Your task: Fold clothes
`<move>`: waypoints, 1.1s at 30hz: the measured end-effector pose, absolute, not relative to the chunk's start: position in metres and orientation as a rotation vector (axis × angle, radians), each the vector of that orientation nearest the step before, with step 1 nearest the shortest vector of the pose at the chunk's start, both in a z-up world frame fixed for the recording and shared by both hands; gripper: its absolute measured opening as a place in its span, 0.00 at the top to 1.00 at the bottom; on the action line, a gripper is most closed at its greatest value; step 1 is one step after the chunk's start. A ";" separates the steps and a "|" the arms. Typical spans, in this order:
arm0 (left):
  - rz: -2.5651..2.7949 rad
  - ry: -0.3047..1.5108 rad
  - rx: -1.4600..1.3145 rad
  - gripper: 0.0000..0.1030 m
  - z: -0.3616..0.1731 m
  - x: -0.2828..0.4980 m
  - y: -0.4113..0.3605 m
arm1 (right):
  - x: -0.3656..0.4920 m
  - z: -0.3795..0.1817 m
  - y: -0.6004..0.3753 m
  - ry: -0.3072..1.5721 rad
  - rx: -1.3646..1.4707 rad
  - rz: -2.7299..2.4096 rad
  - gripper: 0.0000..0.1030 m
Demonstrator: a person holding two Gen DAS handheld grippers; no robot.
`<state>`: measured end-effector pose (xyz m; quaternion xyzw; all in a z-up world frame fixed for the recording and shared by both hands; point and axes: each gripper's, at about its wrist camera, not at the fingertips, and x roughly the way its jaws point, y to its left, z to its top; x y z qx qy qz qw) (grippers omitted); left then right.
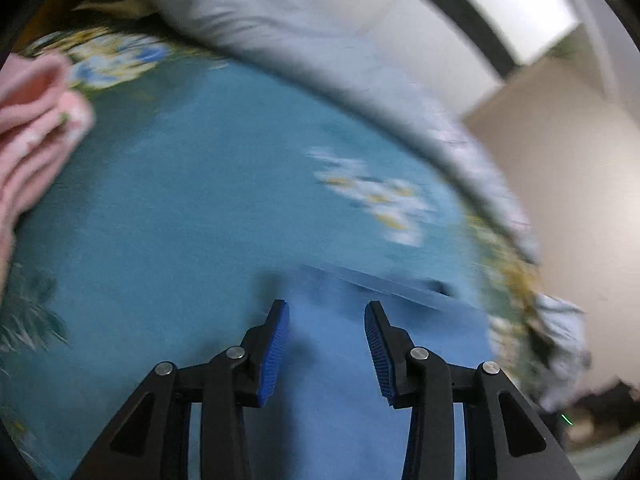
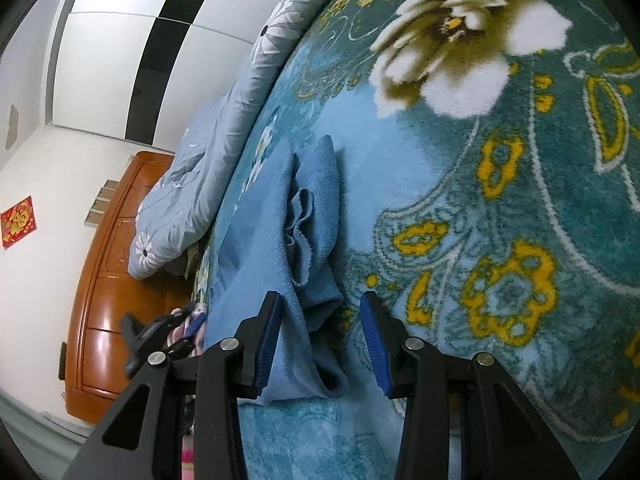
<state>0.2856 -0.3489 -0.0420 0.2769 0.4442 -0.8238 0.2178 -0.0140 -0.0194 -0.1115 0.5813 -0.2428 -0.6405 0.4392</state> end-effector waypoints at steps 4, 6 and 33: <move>-2.485 1.311 0.934 0.57 -0.052 0.246 -0.290 | -0.011 -0.112 -0.027 -0.606 1.436 -1.582 0.59; -2.506 1.290 1.063 0.57 -0.068 0.225 -0.265 | -0.011 -0.113 -0.029 -0.618 1.440 -1.583 0.60; -2.408 0.818 0.843 0.58 -0.026 0.332 -0.267 | 0.077 0.015 -0.160 -0.110 1.181 -1.672 0.89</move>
